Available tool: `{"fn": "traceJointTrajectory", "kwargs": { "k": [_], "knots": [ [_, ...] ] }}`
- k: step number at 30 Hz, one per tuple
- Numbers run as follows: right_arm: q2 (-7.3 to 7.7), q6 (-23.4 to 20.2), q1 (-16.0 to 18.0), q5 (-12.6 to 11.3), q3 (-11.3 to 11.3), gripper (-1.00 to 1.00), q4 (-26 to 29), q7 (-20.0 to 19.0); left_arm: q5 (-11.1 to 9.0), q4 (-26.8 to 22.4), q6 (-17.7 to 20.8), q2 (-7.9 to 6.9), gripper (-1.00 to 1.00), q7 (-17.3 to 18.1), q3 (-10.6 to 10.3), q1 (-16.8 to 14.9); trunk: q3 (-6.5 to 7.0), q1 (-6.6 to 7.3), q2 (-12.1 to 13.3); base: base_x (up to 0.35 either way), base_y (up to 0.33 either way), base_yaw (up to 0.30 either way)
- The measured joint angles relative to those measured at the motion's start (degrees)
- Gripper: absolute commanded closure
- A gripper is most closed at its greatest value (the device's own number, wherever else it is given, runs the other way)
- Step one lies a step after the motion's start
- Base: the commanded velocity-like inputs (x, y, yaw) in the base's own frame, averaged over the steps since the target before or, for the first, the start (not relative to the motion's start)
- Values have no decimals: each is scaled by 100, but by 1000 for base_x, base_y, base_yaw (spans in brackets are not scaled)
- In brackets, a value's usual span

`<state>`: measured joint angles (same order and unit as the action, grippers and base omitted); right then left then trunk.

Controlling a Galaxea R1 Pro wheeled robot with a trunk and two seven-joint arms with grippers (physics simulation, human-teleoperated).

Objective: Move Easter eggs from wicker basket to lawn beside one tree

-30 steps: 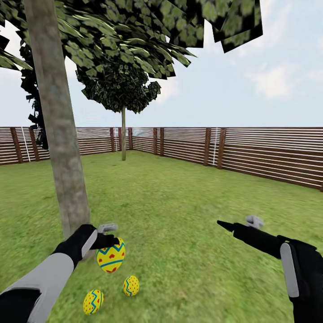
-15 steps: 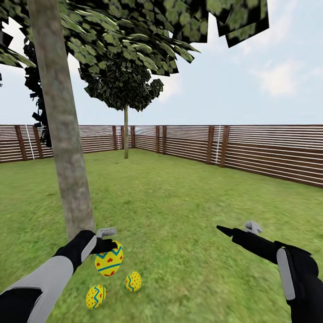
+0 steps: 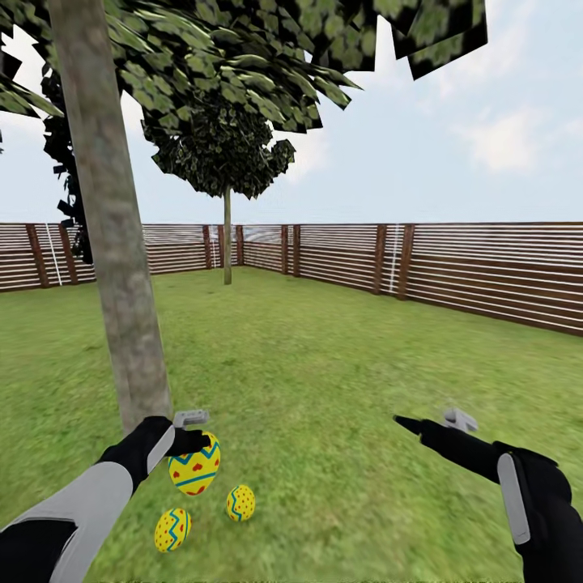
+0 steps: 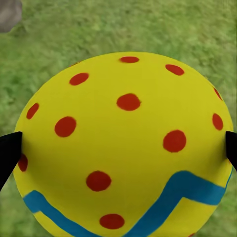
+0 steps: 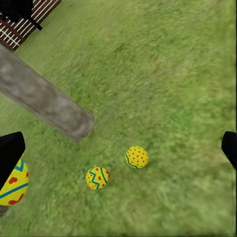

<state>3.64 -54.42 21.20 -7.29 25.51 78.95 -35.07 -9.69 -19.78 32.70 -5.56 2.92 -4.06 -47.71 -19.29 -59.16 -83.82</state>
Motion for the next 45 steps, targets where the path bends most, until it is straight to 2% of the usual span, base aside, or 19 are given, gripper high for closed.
{"fn": "traceJointTrajectory", "kwargs": {
  "k": [3, 7, 10, 20, 23, 24, 25, 27, 29, 32, 33, 37, 41, 45],
  "knots": [
    [-8, -41, 1, -21, 48, -100, 17, 255, 0, 0, 0, 0, 100, 0, 0, 1, -77, -66, -120, 0, 0, 0],
    [-13, -194, 1, -47, 49, -100, 21, 320, 0, 0, 0, 3, 100, 0, 1, -6, -186, -154, -281, 0, 0, 0],
    [-7, -518, 1, -48, 70, -100, 37, 315, 0, 0, 0, 8, 100, 0, 0, -3, -268, -220, -401, 0, 0, -18],
    [1, -519, 1, -61, 124, -100, 224, 249, 7, 0, 0, 12, 100, 0, 0, -6, -515, -439, -803, 0, 0, -14],
    [21, -517, 1, -64, 133, -100, 238, 22, 7, 0, 5, 11, 100, 0, 0, -5, -571, -505, -923, 0, 0, -1],
    [28, -514, 1, -52, 232, -100, 233, -94, 6, 0, 6, 10, 100, 0, 0, -5, -589, -527, -963, 0, 0, 0],
    [30, -510, 1, -43, 432, -100, 211, -140, 7, 0, 4, 9, 100, 0, 0, -4, -607, -549, -1003, 0, 0, 0],
    [14, -508, 1, -43, 977, -100, 179, -195, 5, -1, 3, 9, 100, 0, 0, -6, -643, -593, -1084, 0, 0, 0],
    [-6, -510, 0, -62, 1354, -100, 162, -240, 7, 0, 2, 15, 100, 0, 0, -7, -679, -637, -1164, 0, 0, 0],
    [-26, -512, 0, -65, 1468, -100, 50, -253, 4, 0, 5, 11, 100, 0, 0, -7, -733, -703, -1284, 0, 0, 0],
    [-24, -514, 1, -72, 1429, -100, 29, -261, 2, 0, 6, 12, 100, 0, 0, -7, -751, -725, -1324, 0, 0, 0],
    [-10, -514, 1, -84, 818, -100, -8, -308, 5, 0, 1, 17, 100, 0, 0, -6, -823, -813, -1485, 0, 0, 0],
    [-15, -514, 1, -76, 383, -100, 38, -314, 0, 0, 2, 12, 100, 0, 0, -7, -895, -901, -1645, 0, 0, 0],
    [-13, -329, 1, -78, 315, -100, 110, -317, -1, 0, 2, 17, 100, 3, 0, -6, -967, -989, -1806, 0, 0, 0]
  ]
}}
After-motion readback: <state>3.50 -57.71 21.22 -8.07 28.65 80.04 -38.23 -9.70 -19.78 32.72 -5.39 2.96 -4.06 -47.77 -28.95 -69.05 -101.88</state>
